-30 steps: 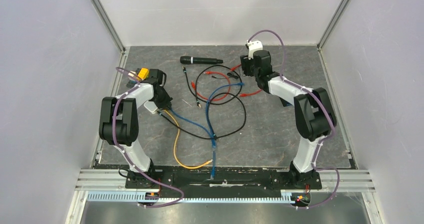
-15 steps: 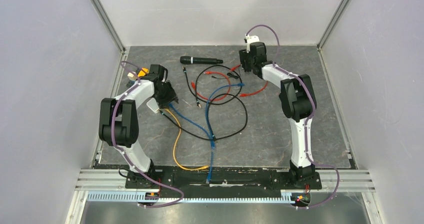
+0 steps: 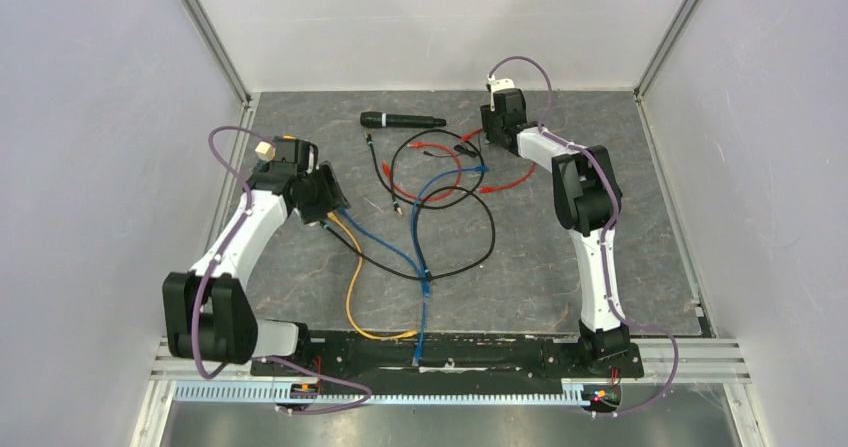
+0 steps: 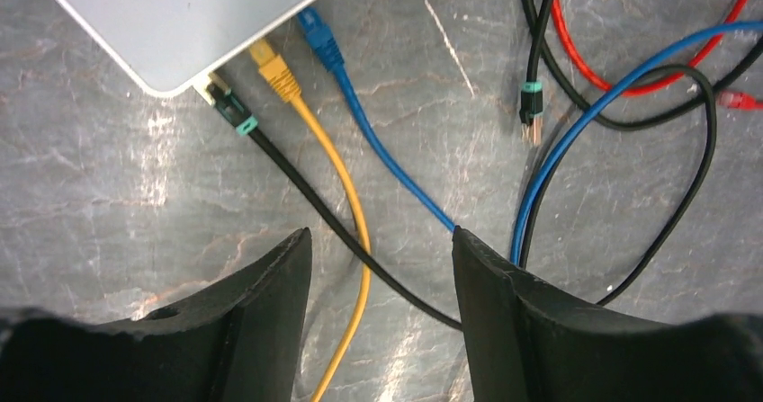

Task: Insert the plug into the switch port
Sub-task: Pick up the connector from the center of the board.

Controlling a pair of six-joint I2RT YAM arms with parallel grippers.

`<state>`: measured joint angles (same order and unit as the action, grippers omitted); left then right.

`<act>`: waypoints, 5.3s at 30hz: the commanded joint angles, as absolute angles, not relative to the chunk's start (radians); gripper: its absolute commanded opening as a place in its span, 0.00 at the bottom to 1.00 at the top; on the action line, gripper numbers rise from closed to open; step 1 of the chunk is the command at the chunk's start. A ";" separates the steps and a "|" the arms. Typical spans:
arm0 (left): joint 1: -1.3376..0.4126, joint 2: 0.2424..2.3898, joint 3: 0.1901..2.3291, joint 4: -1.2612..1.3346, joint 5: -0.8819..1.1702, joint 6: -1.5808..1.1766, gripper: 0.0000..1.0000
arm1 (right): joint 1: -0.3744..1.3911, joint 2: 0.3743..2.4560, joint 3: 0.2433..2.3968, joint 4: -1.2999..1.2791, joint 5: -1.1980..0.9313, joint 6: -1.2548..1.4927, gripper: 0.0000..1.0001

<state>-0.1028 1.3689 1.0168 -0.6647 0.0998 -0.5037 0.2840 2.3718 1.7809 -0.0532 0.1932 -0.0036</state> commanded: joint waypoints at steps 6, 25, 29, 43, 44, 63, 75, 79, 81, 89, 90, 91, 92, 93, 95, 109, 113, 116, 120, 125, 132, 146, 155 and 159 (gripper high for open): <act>-0.106 1.202 0.930 -0.705 0.048 -0.408 0.70 | 0.283 2.251 1.763 -0.042 0.162 0.008 0.18; -0.110 1.140 0.890 -0.670 0.092 -0.380 0.70 | 0.376 1.539 1.488 -0.202 0.168 -0.155 0.13; -0.110 1.129 0.890 -0.674 0.078 -0.382 0.70 | 0.472 1.509 1.511 -0.279 0.143 -0.125 0.14; -0.124 1.092 0.881 -0.695 0.032 -0.389 0.70 | 0.523 1.308 0.668 0.051 0.049 0.200 0.19; -0.126 1.091 0.881 -0.694 0.031 -0.389 0.70 | 0.523 1.319 0.649 0.028 0.076 0.198 0.20; -0.135 1.089 0.874 -0.686 0.050 -0.387 0.70 | 0.577 1.179 0.645 -0.108 -0.037 -0.058 0.53; -0.143 1.085 0.871 -0.681 0.066 -0.387 0.69 | 0.771 1.295 0.490 0.295 -0.275 -0.241 0.36; -0.145 1.082 0.871 -0.678 0.069 -0.388 0.69 | 0.855 1.385 0.511 0.322 -0.217 -0.313 0.34; -0.146 1.082 0.871 -0.677 0.071 -0.388 0.69 | 0.891 1.424 0.523 0.328 -0.183 -0.339 0.33; -0.150 1.081 0.870 -0.676 0.069 -0.388 0.69 | 0.966 1.491 0.539 0.342 -0.164 -0.377 0.32; -0.152 1.083 0.870 -0.676 0.069 -0.387 0.69 | 0.970 1.494 0.537 0.348 -0.169 -0.378 0.32; -0.152 1.084 0.871 -0.676 0.069 -0.388 0.69 | 0.972 1.496 0.535 0.350 -0.171 -0.380 0.32; -0.152 1.085 0.871 -0.676 0.070 -0.388 0.69 | 0.974 1.501 0.538 0.348 -0.170 -0.382 0.32; -0.151 1.086 0.871 -0.675 0.068 -0.387 0.69 | 0.975 1.504 0.539 0.347 -0.171 -0.382 0.32; -0.152 1.085 0.871 -0.674 0.068 -0.388 0.69 | 0.974 1.512 0.544 0.348 -0.178 -0.382 0.32; -0.152 1.071 0.866 -0.669 0.073 -0.390 0.69 | 1.011 1.588 0.573 0.336 -0.120 -0.437 0.22; -0.152 1.079 0.867 -0.667 0.089 -0.396 0.69 | 1.041 1.584 0.565 0.319 -0.071 -0.457 0.10; -0.152 1.084 0.866 -0.661 0.164 -0.410 0.68 | 1.042 1.568 0.542 0.351 -0.054 -0.445 0.00; -0.152 1.079 0.810 -0.568 0.407 -0.466 0.66 | 1.039 1.518 0.503 0.460 -0.009 -0.428 0.00; -0.196 1.121 0.727 -0.366 0.624 -0.568 0.66 | 1.021 1.487 0.534 0.525 -0.039 -0.415 0.00; -0.284 1.221 0.699 -0.222 0.678 -0.633 0.67 | 1.011 1.475 0.566 0.593 -0.091 -0.366 0.00; -0.363 1.227 0.703 -0.337 0.393 -0.640 0.63 | 0.951 1.522 0.592 0.502 0.086 -0.272 0.28; -0.354 1.149 0.748 -0.467 0.224 -0.620 0.63 | 0.893 1.656 0.777 0.279 0.081 -0.168 0.21; -0.353 1.132 0.730 -0.471 0.221 -0.627 0.64 | 0.893 1.699 0.814 0.228 0.062 -0.148 0.21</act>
